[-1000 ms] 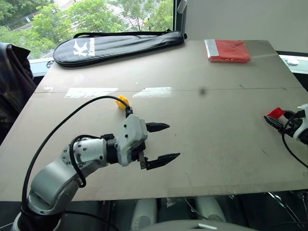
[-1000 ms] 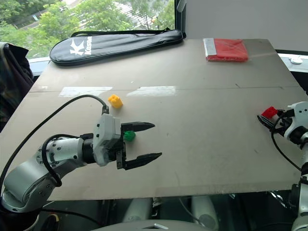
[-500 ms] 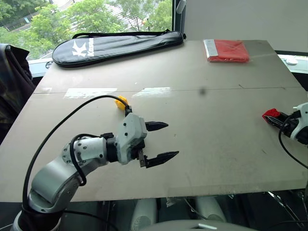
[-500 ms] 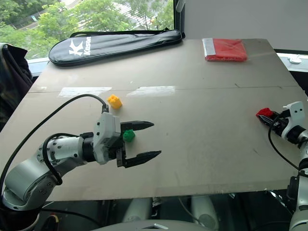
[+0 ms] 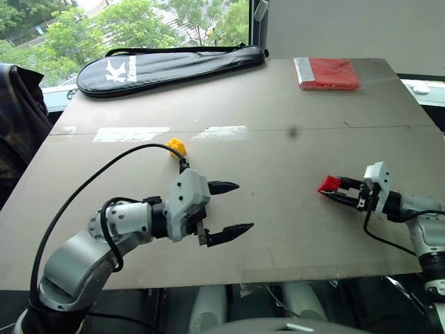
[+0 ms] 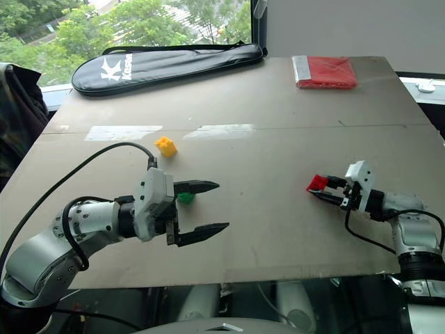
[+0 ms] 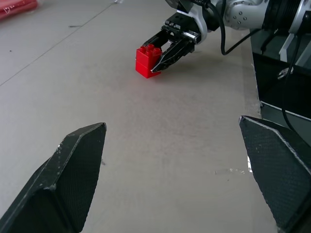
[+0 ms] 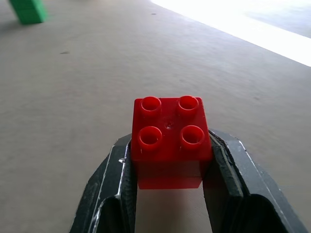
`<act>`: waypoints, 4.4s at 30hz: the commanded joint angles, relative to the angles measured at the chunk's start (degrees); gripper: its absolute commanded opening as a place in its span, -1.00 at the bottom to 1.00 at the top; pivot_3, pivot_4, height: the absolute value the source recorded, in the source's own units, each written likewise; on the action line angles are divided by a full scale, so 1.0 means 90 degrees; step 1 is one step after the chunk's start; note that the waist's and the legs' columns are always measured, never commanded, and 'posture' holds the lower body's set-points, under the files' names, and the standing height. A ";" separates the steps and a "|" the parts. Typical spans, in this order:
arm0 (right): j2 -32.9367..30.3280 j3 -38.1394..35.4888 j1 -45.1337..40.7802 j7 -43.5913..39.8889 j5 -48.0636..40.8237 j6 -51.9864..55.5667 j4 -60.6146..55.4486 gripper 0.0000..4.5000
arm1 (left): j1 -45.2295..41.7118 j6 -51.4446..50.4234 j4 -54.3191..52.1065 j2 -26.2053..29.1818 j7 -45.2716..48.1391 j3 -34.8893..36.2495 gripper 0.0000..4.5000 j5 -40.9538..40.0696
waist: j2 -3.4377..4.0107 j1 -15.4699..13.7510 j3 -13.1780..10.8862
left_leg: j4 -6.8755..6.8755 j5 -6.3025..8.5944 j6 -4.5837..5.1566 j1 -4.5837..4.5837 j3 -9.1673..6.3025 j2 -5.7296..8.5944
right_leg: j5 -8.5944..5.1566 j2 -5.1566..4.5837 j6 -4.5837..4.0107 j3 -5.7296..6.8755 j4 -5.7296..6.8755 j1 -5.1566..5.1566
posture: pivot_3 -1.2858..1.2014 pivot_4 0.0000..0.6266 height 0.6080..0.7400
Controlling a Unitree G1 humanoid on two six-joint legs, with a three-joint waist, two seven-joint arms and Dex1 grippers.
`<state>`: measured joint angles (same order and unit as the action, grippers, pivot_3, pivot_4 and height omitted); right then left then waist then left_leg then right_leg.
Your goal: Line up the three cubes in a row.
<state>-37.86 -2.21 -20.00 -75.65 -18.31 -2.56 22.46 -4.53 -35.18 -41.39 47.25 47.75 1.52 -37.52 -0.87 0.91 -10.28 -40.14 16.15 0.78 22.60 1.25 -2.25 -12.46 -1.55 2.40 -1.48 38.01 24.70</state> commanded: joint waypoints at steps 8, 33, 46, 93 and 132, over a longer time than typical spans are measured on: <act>-0.0236 0.1493 -0.1742 -0.1872 -0.0664 -0.1854 0.2260 -0.42 | 0.0049 0.0106 -0.0274 0.0079 -0.0002 0.0227 1.00 0.0049 | 0.0000 0.0024 -0.0007 | 0.0009 0.0001 0.0000 0.0013 -0.0004 -0.0001 | 0.0014 -0.0001 -0.0023 0.0002 -0.0011 0.0004 | 0.03 -0.52 0.52; -0.0182 0.2954 -0.2877 -0.1872 -0.1118 -0.2678 0.4147 -0.42 | 0.0344 0.0424 -0.0236 0.0214 0.0508 0.0477 1.00 -0.0123 | -0.0001 -0.0008 -0.0010 | 0.0007 0.0001 0.0000 0.0010 -0.0005 -0.0001 | 0.0015 -0.0002 -0.0027 0.0004 -0.0005 0.0004 | 0.03 -0.52 0.52; -0.0204 0.3010 -0.3046 -0.1872 -0.0873 -0.2928 0.4399 0.99 | 0.0229 0.0507 -0.0126 0.0178 0.0554 0.0351 1.00 -0.0079 | 0.0000 -0.0008 -0.0011 | 0.0008 0.0001 0.0000 0.0011 -0.0006 -0.0001 | 0.0016 -0.0002 -0.0027 0.0004 -0.0005 0.0004 | 0.03 -0.52 0.52; -0.0466 0.0492 -0.2374 -0.1872 -0.1018 -0.2036 0.3208 0.99 | 0.2223 0.1318 -0.0220 -0.1308 -0.1687 0.0702 1.00 0.1660 | 0.0008 -0.0027 -0.0012 | 0.0008 0.0001 0.0000 0.0012 -0.0004 0.0001 | 0.0016 -0.0011 -0.0028 0.0004 -0.0004 0.0003 | 0.03 -0.52 0.52; -0.0568 -0.0978 0.1227 -0.0245 -0.1576 0.0463 -0.2022 1.00 | 0.1358 0.2606 0.2441 -0.2450 -0.2116 -0.0286 -0.40 0.3324 | 0.0009 -0.0030 -0.0005 | 0.0001 0.0001 0.0001 -0.0003 -0.0007 0.0000 | 0.0003 -0.0007 -0.0003 0.0008 0.0002 -0.0009 | 0.03 -0.52 0.52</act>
<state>-42.79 -9.91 -9.16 -80.27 -33.72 1.49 5.39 7.60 -13.16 -19.41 24.27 26.95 -2.20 -6.91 -0.79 0.64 -10.33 -40.13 16.16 0.79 22.59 1.19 -2.25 -12.43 -1.61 2.37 -1.41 38.03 24.62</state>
